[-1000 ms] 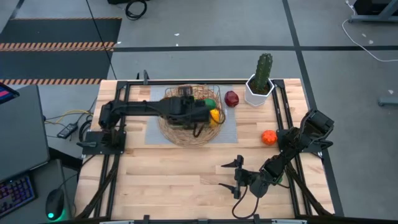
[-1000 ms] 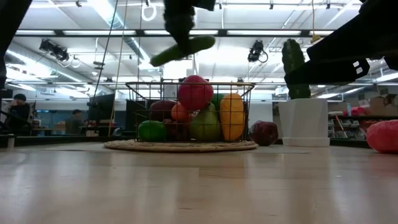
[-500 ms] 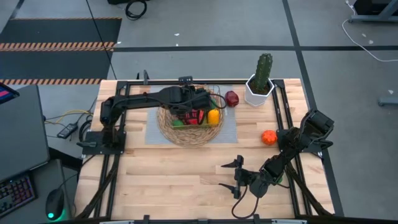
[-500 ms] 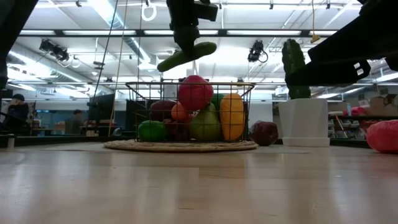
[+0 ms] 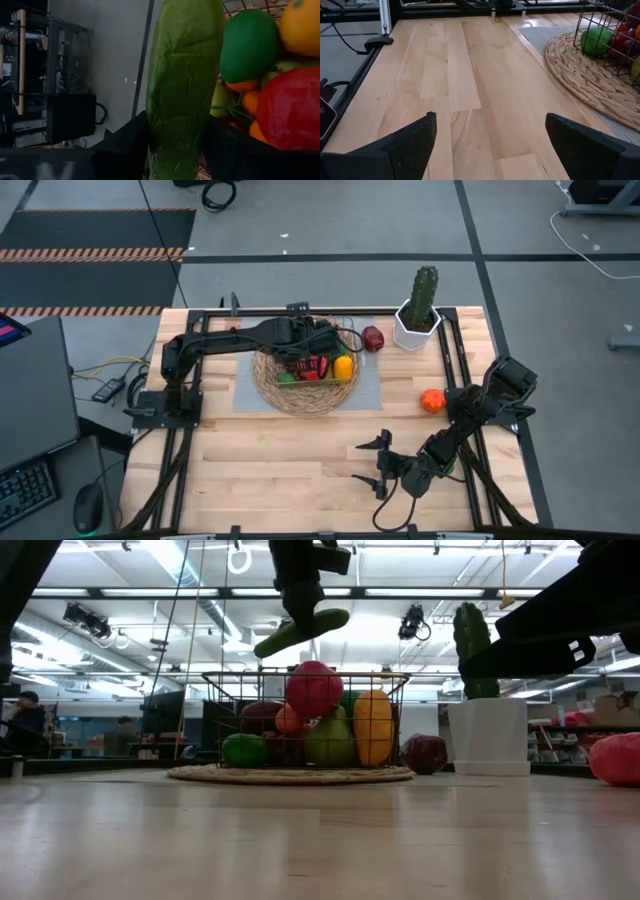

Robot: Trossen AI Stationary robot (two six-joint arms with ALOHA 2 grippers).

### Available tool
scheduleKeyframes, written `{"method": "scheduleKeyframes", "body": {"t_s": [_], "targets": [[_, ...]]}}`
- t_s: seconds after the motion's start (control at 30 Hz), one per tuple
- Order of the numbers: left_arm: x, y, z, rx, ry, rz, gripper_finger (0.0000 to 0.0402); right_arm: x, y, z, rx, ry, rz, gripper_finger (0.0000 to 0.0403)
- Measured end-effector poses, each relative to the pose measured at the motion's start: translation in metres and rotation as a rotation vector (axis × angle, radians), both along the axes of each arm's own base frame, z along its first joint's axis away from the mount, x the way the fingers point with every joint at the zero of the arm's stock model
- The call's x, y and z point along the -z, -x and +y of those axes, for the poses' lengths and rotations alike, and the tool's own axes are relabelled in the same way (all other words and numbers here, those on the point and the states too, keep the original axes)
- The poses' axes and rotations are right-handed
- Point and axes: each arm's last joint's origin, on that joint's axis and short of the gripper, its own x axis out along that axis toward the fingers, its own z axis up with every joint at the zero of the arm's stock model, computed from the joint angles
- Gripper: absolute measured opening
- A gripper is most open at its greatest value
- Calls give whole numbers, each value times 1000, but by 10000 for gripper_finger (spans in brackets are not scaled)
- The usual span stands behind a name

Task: Build produce basket
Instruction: Put the green cucumber into the gold wire basket, then put the green lime into the gold wire basket

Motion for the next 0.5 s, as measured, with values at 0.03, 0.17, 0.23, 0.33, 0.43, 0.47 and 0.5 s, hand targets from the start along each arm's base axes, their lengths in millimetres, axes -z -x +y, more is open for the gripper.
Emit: {"method": "scheduleKeyframes", "body": {"t_s": [0.03, 0.17, 0.23, 0.33, 0.43, 0.47, 0.5], "targets": [[0, 0, 0, 0, 0, 0, 175, 0, 0, 0, 0, 0, 0, 378], [0, 0, 0, -9, 3, -9, 208, 0, 0, 0, 0, 0, 0, 378], [0, 0, 0, -10, 4, -6, 225, 0, 0, 0, 0, 0, 0, 378], [1, 1, 0, -14, 10, -1, 245, 0, 0, 0, 0, 0, 0, 378], [2, 1, -1, -24, 41, -23, 257, 0, 0, 0, -1, -1, 0, 378], [2, 1, -1, -28, 57, -32, 259, 0, 0, 0, -1, 0, 0, 378], [2, 0, -2, -34, 71, -44, 260, 0, 0, 0, -1, 0, 0, 378]]}}
